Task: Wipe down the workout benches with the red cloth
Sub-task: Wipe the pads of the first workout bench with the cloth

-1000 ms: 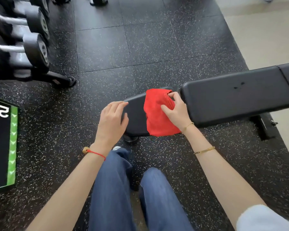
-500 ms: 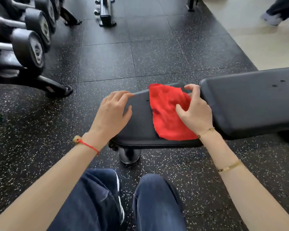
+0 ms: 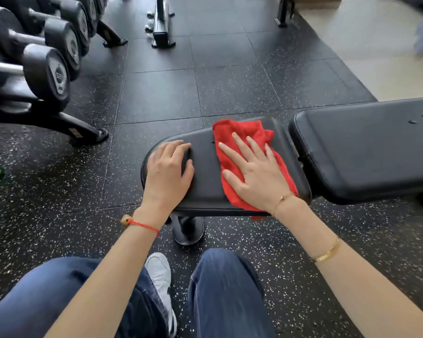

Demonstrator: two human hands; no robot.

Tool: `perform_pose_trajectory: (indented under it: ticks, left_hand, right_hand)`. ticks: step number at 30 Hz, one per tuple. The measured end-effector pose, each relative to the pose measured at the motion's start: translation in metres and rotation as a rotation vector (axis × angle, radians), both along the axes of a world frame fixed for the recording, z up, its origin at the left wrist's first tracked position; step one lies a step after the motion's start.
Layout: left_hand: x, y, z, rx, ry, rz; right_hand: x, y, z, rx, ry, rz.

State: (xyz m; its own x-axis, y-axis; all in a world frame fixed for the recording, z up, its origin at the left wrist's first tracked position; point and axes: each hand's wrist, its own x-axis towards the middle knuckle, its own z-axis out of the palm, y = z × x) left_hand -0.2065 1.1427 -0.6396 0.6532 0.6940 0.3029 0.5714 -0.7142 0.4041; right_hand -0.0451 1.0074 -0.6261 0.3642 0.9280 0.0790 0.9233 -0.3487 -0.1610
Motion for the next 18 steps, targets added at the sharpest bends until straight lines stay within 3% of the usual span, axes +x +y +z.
perform_pose_trajectory:
  ticks: [11, 18]
  left_hand:
    - [0.003, 0.002, -0.01, 0.019, -0.111, 0.066]
    - [0.003, 0.001, -0.01, 0.021, -0.107, 0.076]
  right_hand:
    - [0.019, 0.042, 0.005, -0.037, 0.011, -0.073]
    - [0.017, -0.004, -0.001, 0.048, 0.127, -0.003]
